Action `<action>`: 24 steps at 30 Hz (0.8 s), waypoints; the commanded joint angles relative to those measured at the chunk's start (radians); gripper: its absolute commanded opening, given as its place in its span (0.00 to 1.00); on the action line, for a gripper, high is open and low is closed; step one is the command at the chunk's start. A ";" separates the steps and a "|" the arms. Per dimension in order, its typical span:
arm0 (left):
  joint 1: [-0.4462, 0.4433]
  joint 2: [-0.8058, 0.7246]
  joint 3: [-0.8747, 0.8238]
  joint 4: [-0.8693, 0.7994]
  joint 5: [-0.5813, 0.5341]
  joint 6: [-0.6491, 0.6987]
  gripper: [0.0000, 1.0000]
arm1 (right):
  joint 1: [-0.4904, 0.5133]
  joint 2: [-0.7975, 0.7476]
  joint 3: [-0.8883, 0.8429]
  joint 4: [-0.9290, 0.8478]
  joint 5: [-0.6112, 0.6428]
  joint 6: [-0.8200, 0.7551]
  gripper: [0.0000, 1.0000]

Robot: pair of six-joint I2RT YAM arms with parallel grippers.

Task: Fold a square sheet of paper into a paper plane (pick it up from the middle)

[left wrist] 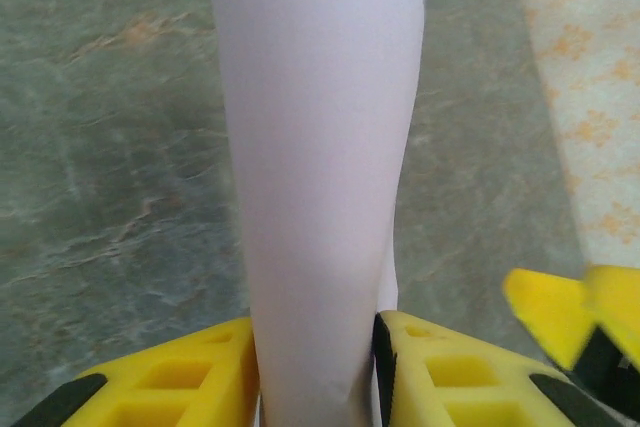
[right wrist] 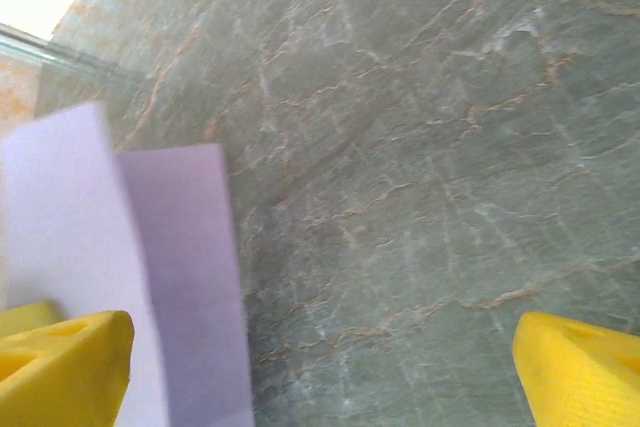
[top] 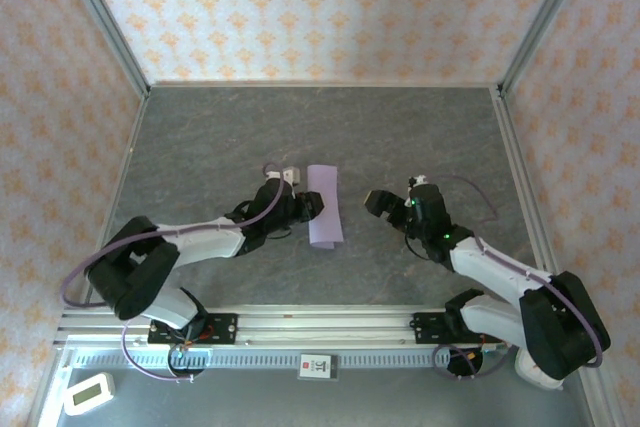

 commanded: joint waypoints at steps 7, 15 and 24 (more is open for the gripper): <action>0.052 0.100 0.014 0.030 0.024 0.135 0.44 | -0.005 0.118 0.053 0.106 -0.190 -0.003 0.94; 0.060 0.126 0.026 -0.031 -0.037 0.199 0.53 | 0.002 0.301 0.096 0.234 -0.271 0.033 0.87; 0.068 0.110 0.001 -0.024 -0.101 0.164 0.54 | 0.048 0.453 0.195 0.286 -0.281 0.048 0.73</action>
